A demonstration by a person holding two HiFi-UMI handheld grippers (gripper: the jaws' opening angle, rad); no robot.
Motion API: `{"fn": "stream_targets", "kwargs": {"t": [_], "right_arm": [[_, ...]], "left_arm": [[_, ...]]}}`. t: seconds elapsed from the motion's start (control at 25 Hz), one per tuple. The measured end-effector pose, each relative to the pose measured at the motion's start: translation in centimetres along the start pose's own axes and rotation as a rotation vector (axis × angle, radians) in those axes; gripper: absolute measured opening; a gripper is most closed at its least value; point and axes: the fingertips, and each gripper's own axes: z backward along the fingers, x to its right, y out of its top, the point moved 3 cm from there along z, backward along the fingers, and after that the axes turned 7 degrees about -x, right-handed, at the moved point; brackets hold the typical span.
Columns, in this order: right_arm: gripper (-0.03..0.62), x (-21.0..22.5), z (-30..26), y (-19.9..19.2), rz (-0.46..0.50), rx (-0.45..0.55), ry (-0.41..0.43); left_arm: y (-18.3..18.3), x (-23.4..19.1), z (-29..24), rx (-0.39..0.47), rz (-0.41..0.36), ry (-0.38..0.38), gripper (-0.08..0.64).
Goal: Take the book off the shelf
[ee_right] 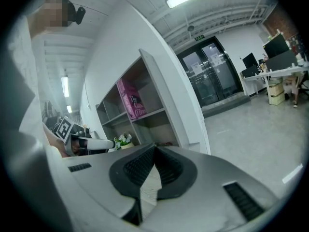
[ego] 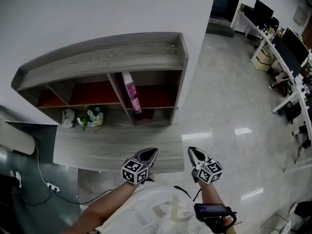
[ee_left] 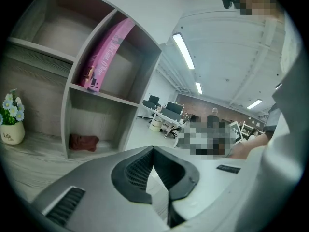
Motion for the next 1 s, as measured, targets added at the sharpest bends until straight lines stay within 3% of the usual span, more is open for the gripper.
{"fn": "stream_targets", "kwargs": {"t": [0.56, 1.0], "right_arm": [[0.003, -1.8, -5.7, 1.9, 0.025, -0.036, 0.002], [0.003, -2.1, -9.1, 2.6, 0.061, -0.076, 0.068]], "left_arm": [[1.9, -5.4, 0.9, 0.031, 0.023, -0.007, 0.002], [1.4, -8.1, 2.0, 0.055, 0.073, 0.068, 0.002]]}}
